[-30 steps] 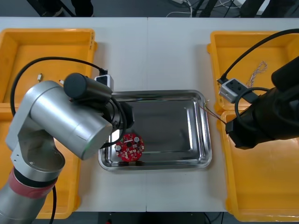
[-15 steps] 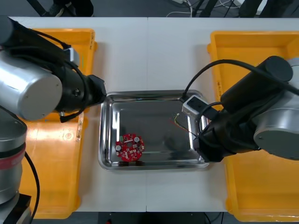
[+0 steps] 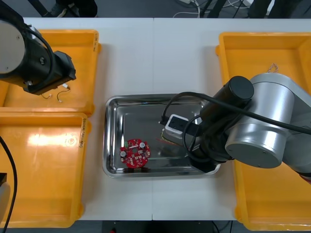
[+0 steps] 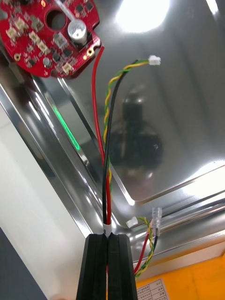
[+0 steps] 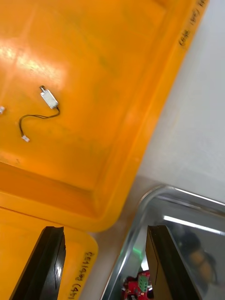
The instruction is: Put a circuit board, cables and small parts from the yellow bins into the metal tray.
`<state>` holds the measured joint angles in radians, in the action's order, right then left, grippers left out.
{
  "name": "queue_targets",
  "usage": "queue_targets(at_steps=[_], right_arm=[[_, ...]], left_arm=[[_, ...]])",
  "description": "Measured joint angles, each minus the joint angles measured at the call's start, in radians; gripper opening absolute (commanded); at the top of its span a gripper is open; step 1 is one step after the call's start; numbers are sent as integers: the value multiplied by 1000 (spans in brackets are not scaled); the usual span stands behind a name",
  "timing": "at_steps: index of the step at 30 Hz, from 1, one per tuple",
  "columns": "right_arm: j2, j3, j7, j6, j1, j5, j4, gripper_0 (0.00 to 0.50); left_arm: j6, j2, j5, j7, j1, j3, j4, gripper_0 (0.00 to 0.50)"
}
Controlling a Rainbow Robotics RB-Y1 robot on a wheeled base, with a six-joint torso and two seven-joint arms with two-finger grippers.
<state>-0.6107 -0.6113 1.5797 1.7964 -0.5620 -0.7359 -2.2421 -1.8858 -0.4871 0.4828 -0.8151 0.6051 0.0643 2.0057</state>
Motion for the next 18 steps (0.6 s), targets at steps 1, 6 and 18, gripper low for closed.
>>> queue_targets(at_steps=[1, 6, 18], right_arm=[[0, -2, 27, -2, 0, 3, 5, 0], [0, -26, 136, -15, 0, 52, 12, 0], [0, -126, 257, -83, -23, 122, 115, 0]], left_arm=[[0, -7, 3, 0, 11, 9, -23, 500], [17, -34, 7, 0, 58, 44, -130, 500], [178, -70, -24, -28, 99, 57, -351, 500]])
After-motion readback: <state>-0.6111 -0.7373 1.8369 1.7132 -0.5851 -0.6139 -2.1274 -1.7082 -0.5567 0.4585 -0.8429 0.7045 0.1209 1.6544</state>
